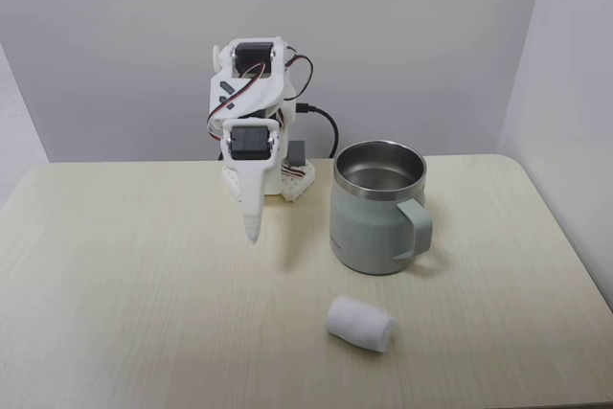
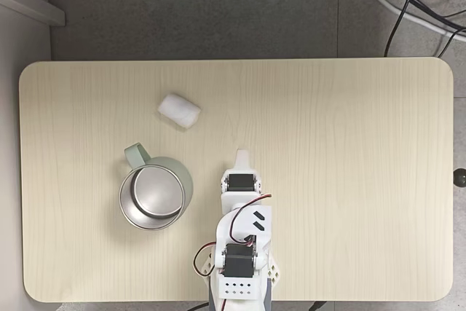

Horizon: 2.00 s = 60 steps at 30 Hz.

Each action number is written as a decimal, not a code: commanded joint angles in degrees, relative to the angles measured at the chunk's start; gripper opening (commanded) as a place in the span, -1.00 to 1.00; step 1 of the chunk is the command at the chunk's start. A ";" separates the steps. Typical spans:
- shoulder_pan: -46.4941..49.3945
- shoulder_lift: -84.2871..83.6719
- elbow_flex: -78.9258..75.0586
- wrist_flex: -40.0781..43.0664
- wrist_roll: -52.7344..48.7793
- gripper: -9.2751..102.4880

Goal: Grasp a dressing and put it in the cup.

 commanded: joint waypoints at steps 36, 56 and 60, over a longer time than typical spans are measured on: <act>-1.05 10.02 21.88 9.23 -13.18 -0.84; -6.86 74.27 84.11 23.64 -62.40 -0.40; -10.37 78.40 83.76 26.46 -75.06 -0.35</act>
